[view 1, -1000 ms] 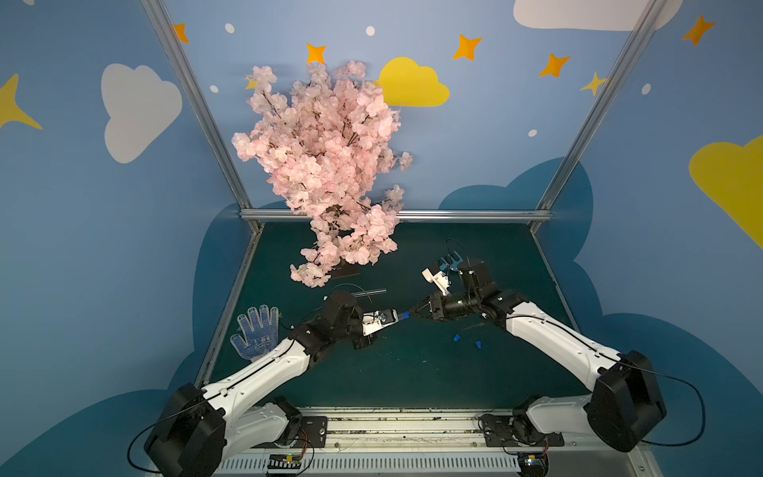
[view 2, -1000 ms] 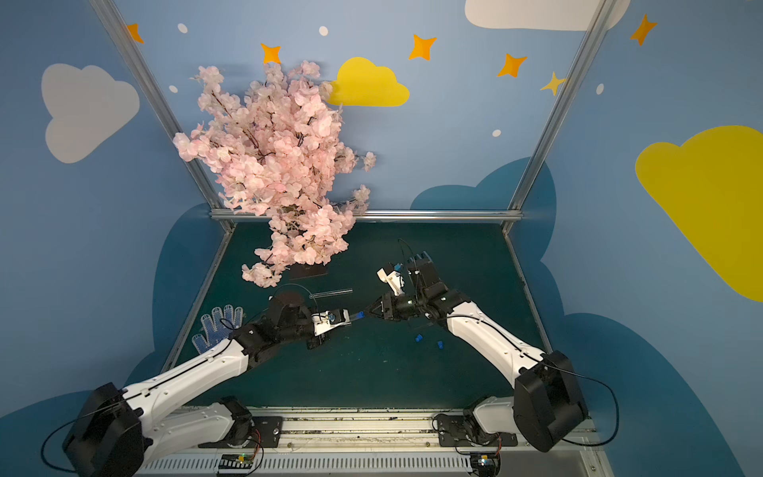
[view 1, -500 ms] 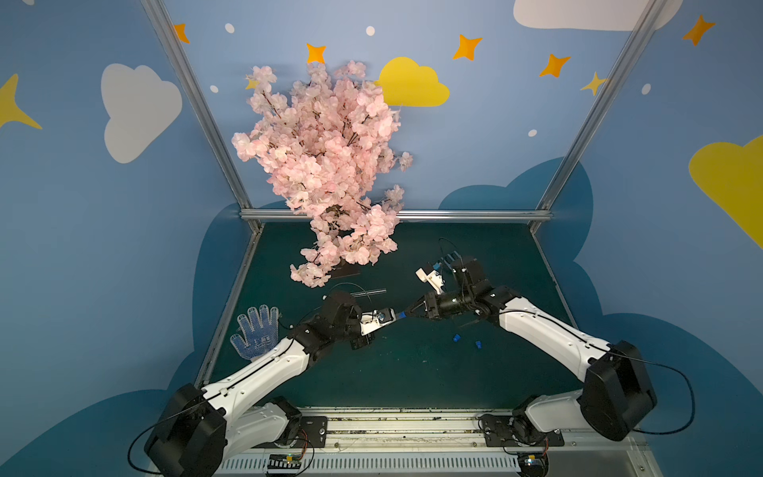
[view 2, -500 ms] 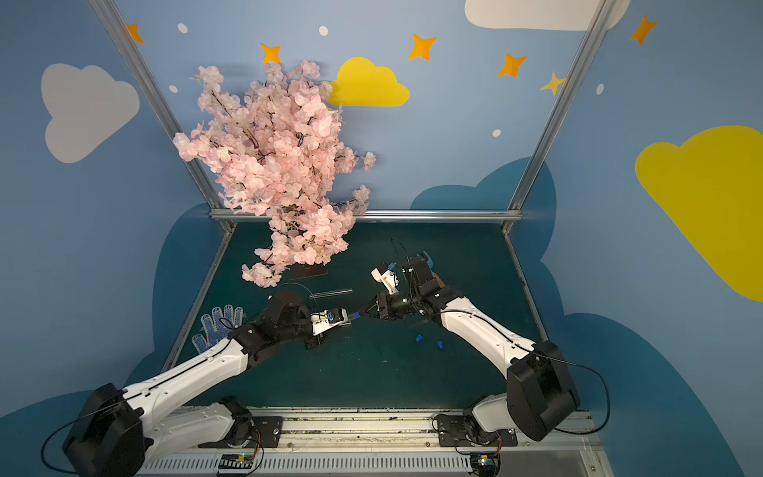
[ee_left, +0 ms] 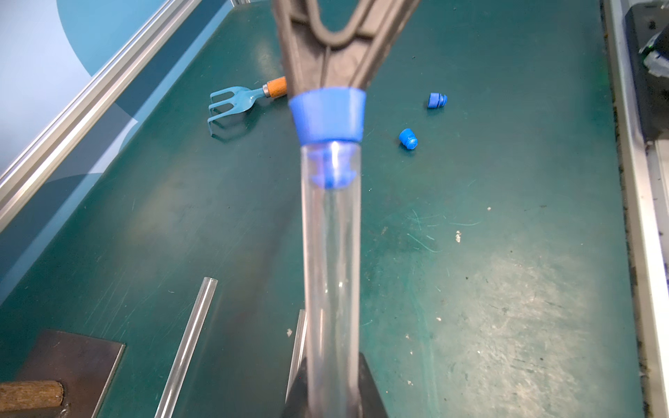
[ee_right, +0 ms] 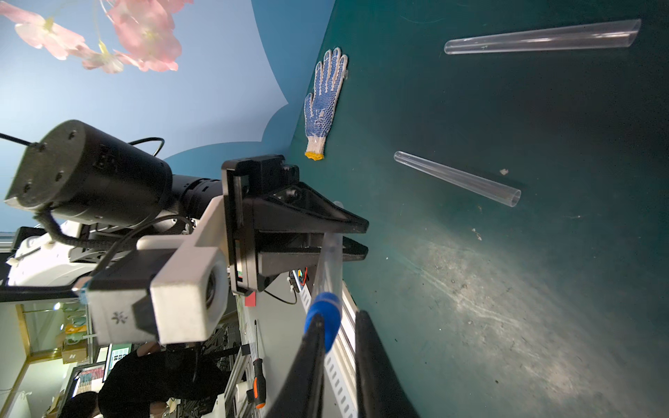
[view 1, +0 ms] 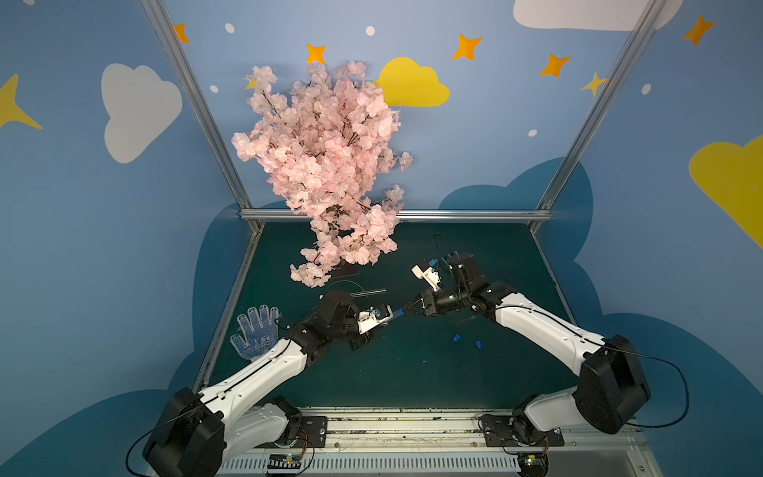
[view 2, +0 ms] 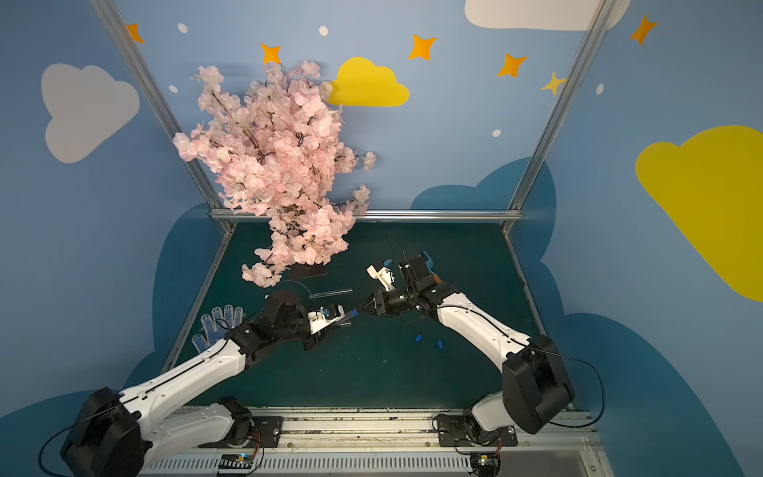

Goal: Insert stoppers into test tubes
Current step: Insert the stopper into the test tube.

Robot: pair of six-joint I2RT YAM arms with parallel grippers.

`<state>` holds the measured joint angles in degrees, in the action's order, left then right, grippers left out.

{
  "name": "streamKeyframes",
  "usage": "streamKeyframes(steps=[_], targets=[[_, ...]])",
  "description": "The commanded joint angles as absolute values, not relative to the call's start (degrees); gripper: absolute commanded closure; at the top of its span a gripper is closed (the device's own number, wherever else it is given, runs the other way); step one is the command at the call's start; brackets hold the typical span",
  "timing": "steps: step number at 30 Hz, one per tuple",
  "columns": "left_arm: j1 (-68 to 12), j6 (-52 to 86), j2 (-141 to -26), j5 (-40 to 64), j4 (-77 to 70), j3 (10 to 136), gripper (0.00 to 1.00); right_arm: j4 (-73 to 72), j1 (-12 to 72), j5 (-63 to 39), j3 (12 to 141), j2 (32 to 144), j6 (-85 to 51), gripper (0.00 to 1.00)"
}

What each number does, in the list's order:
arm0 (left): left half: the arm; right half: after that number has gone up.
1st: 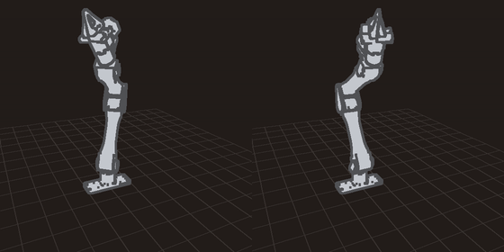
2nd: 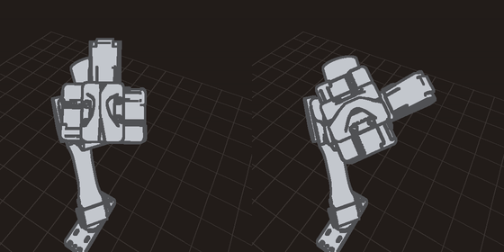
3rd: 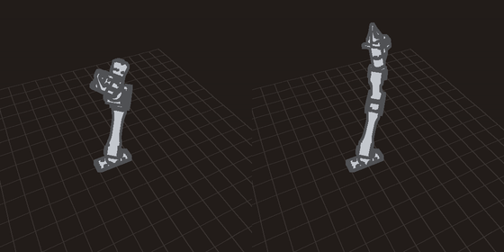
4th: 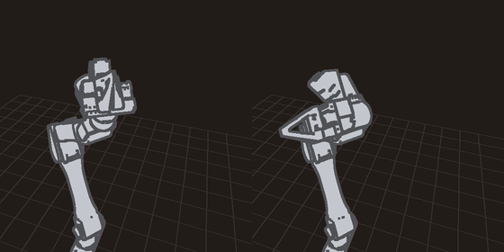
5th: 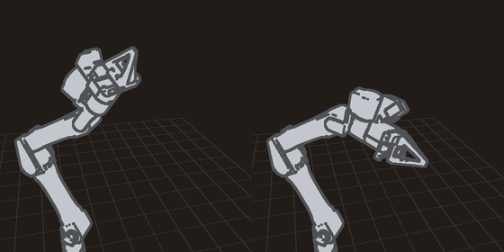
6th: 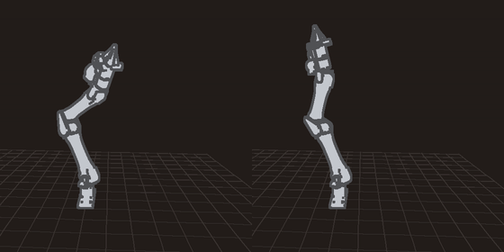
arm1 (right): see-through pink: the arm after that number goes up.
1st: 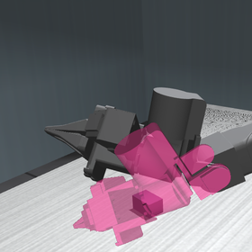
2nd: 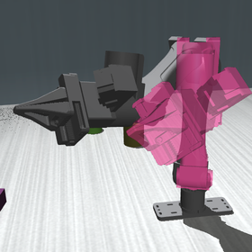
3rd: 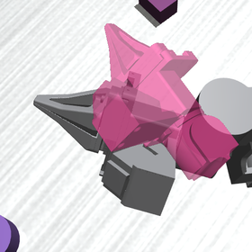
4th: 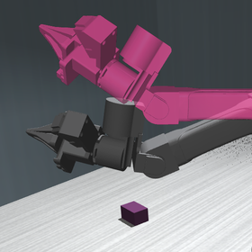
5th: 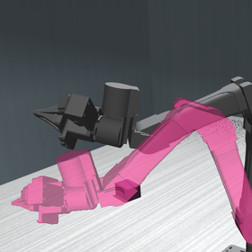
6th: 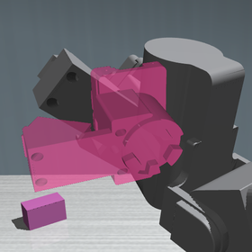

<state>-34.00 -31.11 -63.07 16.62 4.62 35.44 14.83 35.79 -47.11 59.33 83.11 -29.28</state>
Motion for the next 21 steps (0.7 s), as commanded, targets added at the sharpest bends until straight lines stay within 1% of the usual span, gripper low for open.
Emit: streamKeyframes(steps=[1,15,21], targets=[[-34.7,-28.7,-60.2,24.3,-6.5,37.9,0.98,19.4,38.8,-48.2,59.1,85.9,-27.2,0.84],[-31.5,-21.4,-57.0,31.1,-15.7,36.7,0.98,22.0,41.3,-49.1,59.4,88.4,-23.9,0.86],[-31.5,-21.5,-56.7,33.7,-15.0,37.3,0.98,22.8,42.3,-48.9,60.1,88.8,-23.0,0.86]])
